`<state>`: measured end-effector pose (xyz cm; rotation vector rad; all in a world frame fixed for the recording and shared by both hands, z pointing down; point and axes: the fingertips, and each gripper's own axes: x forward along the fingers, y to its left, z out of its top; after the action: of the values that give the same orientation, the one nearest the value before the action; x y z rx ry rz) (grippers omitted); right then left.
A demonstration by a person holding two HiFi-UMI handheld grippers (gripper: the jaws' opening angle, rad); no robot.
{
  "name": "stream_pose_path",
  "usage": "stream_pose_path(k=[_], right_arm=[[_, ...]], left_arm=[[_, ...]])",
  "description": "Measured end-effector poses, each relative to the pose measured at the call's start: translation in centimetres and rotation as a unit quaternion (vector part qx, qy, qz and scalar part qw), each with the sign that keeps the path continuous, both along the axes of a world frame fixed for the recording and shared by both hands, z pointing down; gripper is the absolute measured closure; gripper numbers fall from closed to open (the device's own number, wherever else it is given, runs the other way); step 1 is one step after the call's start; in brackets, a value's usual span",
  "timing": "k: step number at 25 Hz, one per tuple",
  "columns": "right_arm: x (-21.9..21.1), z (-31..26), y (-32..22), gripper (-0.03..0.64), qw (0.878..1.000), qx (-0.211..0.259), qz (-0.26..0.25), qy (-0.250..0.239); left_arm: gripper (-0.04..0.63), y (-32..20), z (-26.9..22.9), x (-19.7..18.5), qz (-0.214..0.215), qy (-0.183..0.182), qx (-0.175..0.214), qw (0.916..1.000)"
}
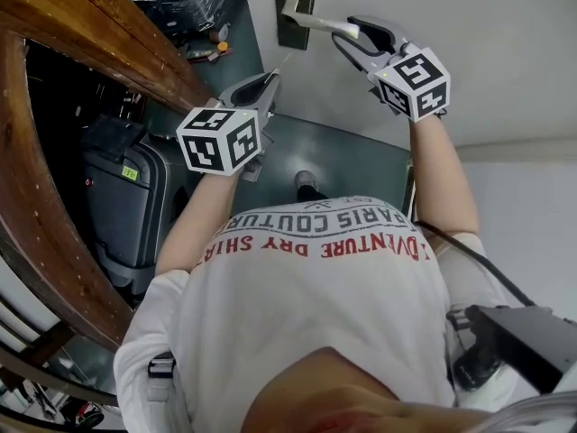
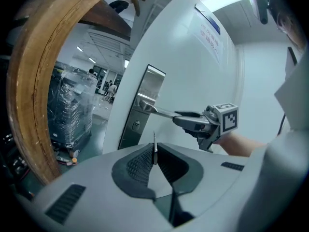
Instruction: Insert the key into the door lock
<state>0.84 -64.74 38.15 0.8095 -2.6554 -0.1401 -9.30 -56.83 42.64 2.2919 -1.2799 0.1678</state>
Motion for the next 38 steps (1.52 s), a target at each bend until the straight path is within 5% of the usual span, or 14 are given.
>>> stream_pose_path(k=[8,11,16,21,29,38], right_arm=[[-0.1,-0.1,0.2,0.453,1.000,0.000,0.000,0.000],[-0.1,-0.1,0.1,0.454,1.000,0.000,-0.002,0.001],[-0.1,-0.1,0.2,0.454,1.000,-0.002,-0.001,-0.001],[-0.1,-0.2,0.1,0.454,1.000,-0.003,0.000,0.000],[0.0,-0.2,0.2,0.454,1.000,-0.005,-0.003,-0.002],[-0.1,-0.3,0.4,0.456,1.000,-0.003,-0.002,-0.003]], left_arm=[[0.572,-4.0,0.9,-0.8,-0.062,0.144,-0.038,0.9868],[0.572,-5.6,1.9,-0.2,-0.072,0.224,-0.075,0.9689],[0.572,-7.2,2.9,0.3,-0.088,0.349,-0.114,0.9260],[0.572,-8.1,3.6,0.5,-0.099,0.395,-0.127,0.9044],[0.572,-8.7,3.6,0.9,-0.110,0.428,-0.135,0.8867],[0.572,-8.9,3.9,1.1,-0.133,0.519,-0.133,0.8338]])
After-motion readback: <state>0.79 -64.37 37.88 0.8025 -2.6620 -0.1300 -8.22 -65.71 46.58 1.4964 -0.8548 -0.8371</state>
